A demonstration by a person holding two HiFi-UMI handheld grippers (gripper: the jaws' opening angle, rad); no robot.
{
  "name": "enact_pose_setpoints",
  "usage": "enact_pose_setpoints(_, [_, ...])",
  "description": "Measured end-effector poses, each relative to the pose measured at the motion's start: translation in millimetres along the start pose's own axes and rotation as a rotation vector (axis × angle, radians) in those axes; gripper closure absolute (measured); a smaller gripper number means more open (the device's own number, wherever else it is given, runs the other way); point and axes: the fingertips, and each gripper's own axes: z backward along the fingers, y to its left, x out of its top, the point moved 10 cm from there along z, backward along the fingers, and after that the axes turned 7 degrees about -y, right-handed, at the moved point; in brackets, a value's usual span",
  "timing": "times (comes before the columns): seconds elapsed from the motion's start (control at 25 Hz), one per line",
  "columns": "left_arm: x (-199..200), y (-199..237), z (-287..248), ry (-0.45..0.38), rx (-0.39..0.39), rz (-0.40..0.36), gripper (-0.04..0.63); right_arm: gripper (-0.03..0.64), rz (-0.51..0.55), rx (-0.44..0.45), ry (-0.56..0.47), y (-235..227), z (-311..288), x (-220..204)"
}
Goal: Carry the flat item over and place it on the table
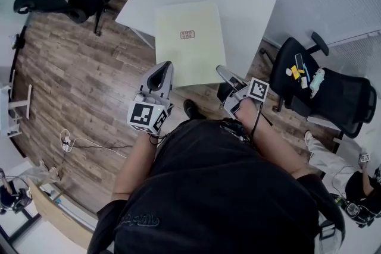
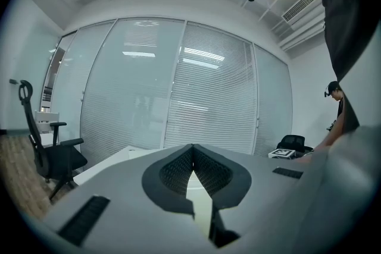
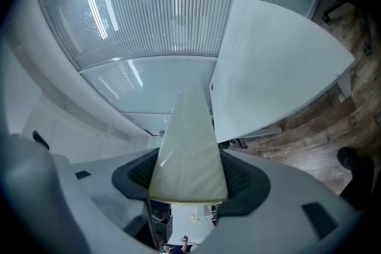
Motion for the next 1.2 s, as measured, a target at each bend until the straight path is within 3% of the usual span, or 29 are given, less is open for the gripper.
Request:
enact_pose_setpoints(0.72, [-11,-2,13,-0.024,0.013,-0.004,0.58,0.327,0.002,0.02,0.013,-8,-10,6])
enact_pose_setpoints(1.2, [-6,25,-16,-0.01,0.087,0.011,0.58,0.327,-0.003,0.009,0.054,-6,-52,44])
